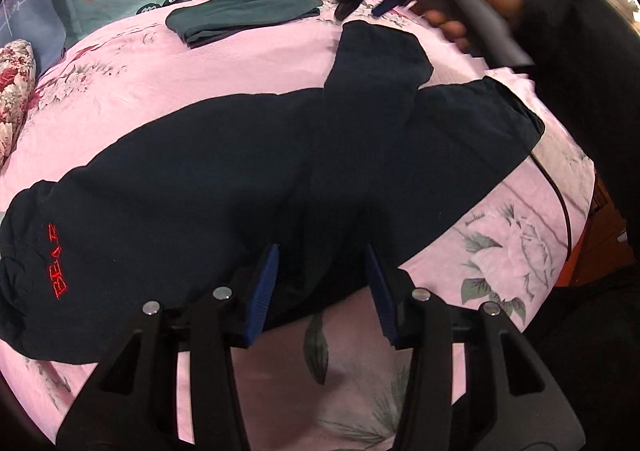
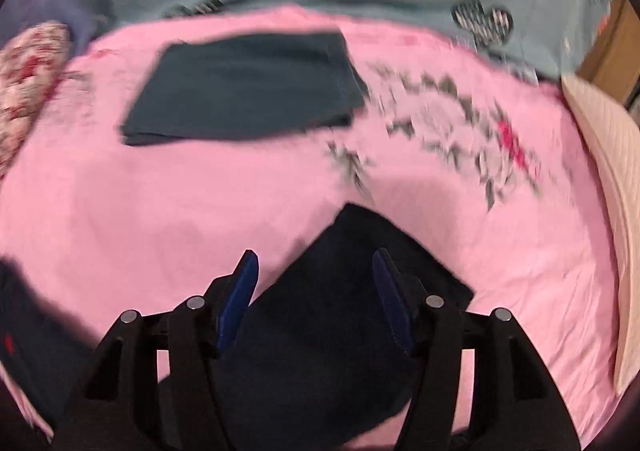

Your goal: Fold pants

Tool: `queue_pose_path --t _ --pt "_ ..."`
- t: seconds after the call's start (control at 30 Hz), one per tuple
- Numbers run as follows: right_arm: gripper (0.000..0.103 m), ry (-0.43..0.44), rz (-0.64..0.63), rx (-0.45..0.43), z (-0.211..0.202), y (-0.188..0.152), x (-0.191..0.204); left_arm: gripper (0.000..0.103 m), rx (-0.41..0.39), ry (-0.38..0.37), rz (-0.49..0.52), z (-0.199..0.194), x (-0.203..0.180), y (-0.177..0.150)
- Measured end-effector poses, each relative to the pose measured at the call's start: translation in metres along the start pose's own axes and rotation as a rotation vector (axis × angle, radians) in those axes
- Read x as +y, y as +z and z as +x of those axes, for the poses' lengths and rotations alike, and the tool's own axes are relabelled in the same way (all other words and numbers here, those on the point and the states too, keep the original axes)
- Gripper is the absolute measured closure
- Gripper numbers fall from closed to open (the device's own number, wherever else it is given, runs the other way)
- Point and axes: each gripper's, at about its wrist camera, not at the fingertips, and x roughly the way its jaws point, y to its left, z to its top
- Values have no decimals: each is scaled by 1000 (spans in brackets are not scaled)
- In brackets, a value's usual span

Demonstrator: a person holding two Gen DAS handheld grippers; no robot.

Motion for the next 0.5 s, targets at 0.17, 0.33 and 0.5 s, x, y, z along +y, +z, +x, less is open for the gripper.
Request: queue_pose_path --t 0.17,0.33,0.5 --pt "97 -7 3 7 18 -10 -4 57 -2 -5 5 1 -1 -4" --pt "99 195 140 -143 -49 -34 -61 57 -17 -15 0 0 4 -1" --pt "99 329 280 -342 -139 -108 -145 57 -32 -43 -27 -5 10 -3"
